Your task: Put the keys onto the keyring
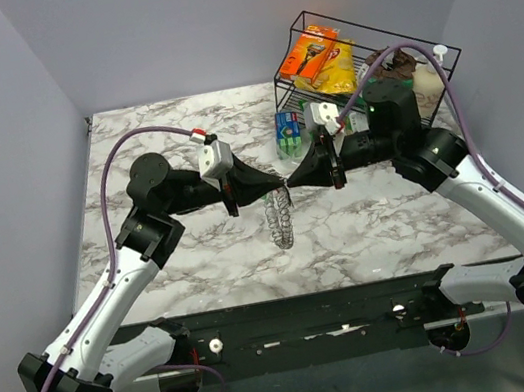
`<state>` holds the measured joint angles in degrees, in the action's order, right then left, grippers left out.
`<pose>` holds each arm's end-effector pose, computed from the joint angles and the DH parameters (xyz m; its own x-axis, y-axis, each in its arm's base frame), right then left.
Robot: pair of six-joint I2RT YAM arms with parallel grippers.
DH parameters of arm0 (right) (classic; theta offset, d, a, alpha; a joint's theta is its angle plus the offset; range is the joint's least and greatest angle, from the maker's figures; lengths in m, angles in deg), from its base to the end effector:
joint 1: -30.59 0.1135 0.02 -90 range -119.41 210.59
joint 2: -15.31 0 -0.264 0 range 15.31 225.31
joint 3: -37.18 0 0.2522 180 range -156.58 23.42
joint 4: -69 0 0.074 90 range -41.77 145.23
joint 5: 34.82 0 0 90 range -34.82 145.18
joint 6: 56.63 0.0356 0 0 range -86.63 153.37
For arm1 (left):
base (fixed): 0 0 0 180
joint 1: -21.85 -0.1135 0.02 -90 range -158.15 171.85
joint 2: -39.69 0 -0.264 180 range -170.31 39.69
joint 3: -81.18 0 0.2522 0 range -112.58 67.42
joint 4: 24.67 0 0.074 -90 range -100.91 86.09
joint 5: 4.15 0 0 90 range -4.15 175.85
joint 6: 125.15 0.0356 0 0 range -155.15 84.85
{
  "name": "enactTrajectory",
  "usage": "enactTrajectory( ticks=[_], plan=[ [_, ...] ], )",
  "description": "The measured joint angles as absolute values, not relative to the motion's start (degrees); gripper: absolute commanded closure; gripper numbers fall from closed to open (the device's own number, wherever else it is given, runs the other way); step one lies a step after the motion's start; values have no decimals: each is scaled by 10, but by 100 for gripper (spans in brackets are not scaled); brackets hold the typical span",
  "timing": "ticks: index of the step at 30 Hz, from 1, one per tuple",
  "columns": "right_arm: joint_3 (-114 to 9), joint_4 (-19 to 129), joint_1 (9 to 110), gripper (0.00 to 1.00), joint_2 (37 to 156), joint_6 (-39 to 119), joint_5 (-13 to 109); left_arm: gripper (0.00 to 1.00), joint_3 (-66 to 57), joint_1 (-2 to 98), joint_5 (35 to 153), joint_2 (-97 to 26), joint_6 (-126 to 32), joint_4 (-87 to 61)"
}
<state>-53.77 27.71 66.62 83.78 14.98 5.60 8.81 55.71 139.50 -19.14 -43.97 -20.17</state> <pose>0.1847 0.1678 0.4242 0.0567 -0.2117 -0.9757 -0.9972 0.0355 -0.0657 0.1688 -0.1478 0.4134 -0.0230 -0.0940 -0.9953 0.9990 0.0350 -0.0264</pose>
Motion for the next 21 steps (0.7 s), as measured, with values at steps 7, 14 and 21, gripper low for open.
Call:
enactTrajectory(
  ticks=[7, 14, 21],
  plan=[
    [-538, 277, 666, 99, 845, 151, 34, 100, 89, 557, 1405, -205, -474, -237],
    [-538, 285, 665, 99, 845, 164, 25, 100, 91, 557, 1414, -216, -499, -271],
    [-528, 304, 665, 94, 842, 185, 27, 100, 92, 557, 1418, -217, -498, -275]
  ],
)
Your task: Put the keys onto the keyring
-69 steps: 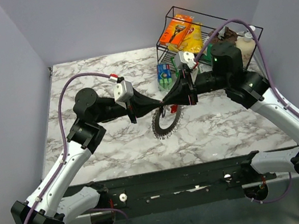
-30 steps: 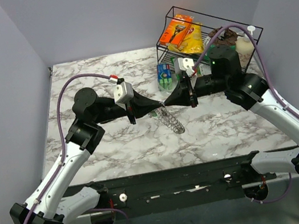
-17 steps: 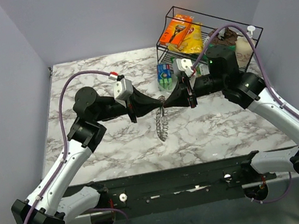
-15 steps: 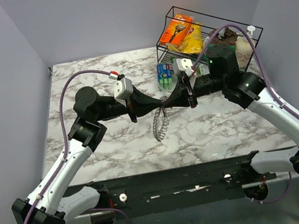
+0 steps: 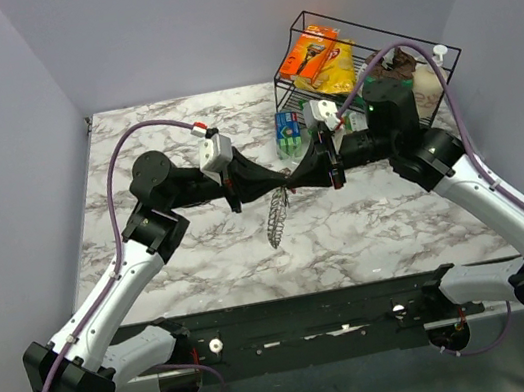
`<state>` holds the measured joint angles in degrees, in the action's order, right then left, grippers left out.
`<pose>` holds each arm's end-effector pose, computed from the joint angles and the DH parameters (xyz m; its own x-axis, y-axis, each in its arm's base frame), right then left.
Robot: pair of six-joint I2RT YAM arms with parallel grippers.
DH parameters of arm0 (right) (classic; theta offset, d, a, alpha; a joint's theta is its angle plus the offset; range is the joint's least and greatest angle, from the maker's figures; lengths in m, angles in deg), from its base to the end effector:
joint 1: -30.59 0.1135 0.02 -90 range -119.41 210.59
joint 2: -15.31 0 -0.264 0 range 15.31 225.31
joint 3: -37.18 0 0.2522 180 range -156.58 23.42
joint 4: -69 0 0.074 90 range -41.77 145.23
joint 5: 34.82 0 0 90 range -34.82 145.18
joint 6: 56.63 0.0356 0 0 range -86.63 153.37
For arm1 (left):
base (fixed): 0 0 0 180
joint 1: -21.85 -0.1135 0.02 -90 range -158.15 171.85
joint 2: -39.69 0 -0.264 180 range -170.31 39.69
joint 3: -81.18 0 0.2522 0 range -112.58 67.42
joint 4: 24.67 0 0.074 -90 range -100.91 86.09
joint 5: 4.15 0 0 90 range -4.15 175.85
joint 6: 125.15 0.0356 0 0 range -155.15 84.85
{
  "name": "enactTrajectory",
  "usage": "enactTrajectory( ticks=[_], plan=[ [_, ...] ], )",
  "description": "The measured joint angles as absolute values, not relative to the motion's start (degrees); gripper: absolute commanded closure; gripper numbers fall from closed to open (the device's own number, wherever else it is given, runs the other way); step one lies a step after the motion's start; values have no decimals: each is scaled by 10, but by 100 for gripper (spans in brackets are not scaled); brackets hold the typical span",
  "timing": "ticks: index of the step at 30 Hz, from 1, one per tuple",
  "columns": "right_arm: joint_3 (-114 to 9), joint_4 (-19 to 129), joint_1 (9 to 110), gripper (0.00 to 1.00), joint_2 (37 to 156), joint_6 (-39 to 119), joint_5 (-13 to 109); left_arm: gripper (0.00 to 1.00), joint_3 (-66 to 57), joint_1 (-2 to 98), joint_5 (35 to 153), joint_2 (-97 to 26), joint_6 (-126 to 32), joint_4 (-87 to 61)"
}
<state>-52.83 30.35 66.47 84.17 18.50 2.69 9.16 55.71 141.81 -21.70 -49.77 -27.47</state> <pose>0.1870 0.1701 0.4220 0.0134 -0.1832 -0.9830 -0.9999 0.0031 -0.0142 0.1769 -0.1542 0.4136 -0.0610 -0.1292 -0.9897 0.9981 -0.0174 -0.0593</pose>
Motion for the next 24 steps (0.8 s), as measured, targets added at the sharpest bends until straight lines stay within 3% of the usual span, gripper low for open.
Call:
enactTrajectory(
  ticks=[1, 4, 13, 17, 24],
  plan=[
    [-527, 306, 665, 82, 841, 188, 29, 100, 92, 557, 1418, -217, -496, -274],
    [-521, 313, 665, 62, 837, 196, 36, 100, 92, 557, 1418, -217, -490, -271],
    [-468, 328, 665, 17, 792, 181, 118, 100, 92, 557, 1418, -217, -460, -241],
    [-432, 330, 665, 4, 768, 168, 170, 100, 92, 557, 1415, -213, -444, -231],
    [-408, 350, 661, 0, 741, 162, 199, 100, 95, 557, 1410, -212, -433, -218]
  ],
)
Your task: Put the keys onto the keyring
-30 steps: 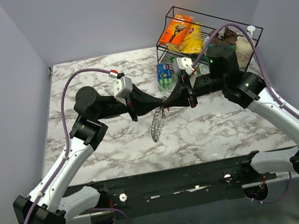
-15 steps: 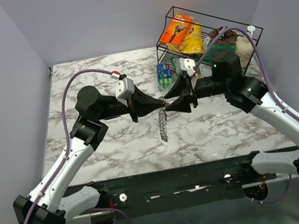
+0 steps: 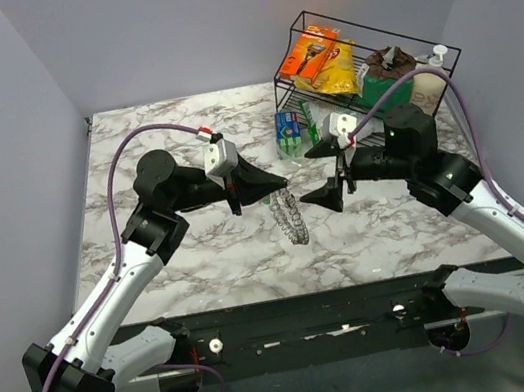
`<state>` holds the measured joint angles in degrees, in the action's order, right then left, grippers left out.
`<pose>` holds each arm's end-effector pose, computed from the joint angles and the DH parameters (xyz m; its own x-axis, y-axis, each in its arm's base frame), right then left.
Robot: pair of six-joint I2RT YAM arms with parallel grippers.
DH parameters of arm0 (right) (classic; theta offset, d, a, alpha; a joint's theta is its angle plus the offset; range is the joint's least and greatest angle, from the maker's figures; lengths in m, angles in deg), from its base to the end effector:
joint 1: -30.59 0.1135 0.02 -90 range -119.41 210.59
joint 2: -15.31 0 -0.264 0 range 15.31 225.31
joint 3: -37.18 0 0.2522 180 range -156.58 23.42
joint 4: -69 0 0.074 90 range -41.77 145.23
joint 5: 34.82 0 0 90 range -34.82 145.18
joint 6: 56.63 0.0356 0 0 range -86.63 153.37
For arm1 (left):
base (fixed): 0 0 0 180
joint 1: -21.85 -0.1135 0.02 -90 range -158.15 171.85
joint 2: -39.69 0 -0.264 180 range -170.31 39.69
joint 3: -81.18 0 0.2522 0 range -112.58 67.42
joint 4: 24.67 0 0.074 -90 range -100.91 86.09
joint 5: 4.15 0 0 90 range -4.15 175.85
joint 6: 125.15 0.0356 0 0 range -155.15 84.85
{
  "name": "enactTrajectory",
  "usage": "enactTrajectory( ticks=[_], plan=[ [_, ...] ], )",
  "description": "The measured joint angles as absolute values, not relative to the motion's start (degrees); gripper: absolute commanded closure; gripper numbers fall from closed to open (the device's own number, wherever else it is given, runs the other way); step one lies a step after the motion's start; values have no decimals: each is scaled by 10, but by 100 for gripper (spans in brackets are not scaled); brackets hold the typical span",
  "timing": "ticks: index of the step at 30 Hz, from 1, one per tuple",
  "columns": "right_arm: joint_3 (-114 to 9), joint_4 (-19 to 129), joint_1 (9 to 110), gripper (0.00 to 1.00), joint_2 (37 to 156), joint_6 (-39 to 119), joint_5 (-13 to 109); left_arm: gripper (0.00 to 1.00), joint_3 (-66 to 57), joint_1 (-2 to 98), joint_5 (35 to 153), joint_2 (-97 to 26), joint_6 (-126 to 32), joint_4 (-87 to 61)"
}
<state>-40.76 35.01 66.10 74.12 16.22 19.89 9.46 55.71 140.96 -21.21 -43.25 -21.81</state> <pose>0.1681 0.1452 0.3956 0.0744 -0.2426 -0.9673 -0.9489 0.2810 -0.1434 0.1770 -0.1539 0.4046 -0.0261 -0.0795 -0.9965 0.9996 0.0113 -0.0271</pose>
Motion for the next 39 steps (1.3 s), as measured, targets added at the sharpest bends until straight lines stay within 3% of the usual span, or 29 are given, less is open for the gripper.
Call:
enactTrajectory(
  ticks=[10, 25, 39],
  plan=[
    [-404, 365, 661, 0, 740, 167, 202, 100, 104, 557, 1394, -231, -431, -220],
    [-392, 374, 660, 0, 713, 172, 230, 100, 125, 557, 1365, -380, -463, -272],
    [-384, 377, 658, 0, 727, 175, 230, 100, 240, 557, 1323, -500, -579, -481]
  ],
)
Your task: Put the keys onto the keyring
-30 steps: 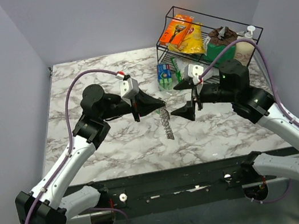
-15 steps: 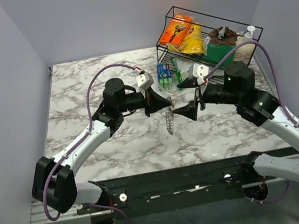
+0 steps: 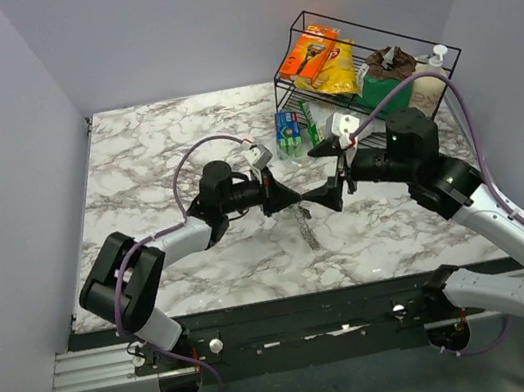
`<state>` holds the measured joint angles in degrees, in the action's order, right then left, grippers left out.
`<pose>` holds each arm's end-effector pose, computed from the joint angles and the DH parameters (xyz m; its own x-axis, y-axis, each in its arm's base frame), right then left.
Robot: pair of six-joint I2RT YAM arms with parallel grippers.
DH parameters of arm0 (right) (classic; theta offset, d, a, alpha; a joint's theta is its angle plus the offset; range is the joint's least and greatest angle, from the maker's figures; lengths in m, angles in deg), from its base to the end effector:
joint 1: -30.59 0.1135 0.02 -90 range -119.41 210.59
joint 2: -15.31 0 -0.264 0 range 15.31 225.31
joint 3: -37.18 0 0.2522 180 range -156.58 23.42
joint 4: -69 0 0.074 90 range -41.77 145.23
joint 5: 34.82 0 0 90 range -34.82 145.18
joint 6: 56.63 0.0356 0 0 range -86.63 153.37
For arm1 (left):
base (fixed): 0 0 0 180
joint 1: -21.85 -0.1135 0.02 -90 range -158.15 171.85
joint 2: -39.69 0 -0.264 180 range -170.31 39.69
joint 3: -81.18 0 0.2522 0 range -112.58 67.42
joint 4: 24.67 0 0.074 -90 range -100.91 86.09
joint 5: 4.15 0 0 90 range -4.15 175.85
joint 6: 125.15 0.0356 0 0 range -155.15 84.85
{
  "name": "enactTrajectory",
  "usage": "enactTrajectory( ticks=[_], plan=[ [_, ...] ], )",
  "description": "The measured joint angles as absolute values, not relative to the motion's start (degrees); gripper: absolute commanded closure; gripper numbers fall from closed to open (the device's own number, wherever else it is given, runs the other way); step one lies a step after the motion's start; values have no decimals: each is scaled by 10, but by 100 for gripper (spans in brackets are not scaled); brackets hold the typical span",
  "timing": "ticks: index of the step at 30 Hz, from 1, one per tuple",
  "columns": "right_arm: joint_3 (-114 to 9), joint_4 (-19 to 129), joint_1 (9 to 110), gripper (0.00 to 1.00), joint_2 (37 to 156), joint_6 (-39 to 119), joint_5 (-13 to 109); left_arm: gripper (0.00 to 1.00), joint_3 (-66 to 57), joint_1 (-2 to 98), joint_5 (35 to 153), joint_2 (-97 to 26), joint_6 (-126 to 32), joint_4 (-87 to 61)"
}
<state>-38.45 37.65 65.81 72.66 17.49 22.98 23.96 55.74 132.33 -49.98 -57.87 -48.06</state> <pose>0.1675 0.1415 0.3913 0.0719 -0.2327 -0.9699 -0.9278 0.3413 -0.1506 0.2584 -0.2046 0.2267 -0.4985 0.0144 -0.8668 0.8520 0.1929 -0.4867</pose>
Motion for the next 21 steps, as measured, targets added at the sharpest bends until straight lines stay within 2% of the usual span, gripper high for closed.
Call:
enactTrajectory(
  ticks=[7, 14, 17, 18, 21],
  plan=[
    [-378, 377, 658, 0, 729, 177, 230, 100, 297, 557, 1270, -517, -598, -514],
    [-371, 379, 657, 0, 729, 180, 229, 100, 334, 557, 1195, -461, -573, -463],
    [-369, 381, 657, 0, 730, 183, 229, 89, 343, 557, 1166, -434, -561, -442],
    [-369, 382, 657, 0, 730, 183, 228, 71, 345, 557, 1158, -428, -558, -436],
    [-369, 385, 657, 0, 733, 183, 225, 49, 345, 557, 1141, -426, -549, -417]
  ],
)
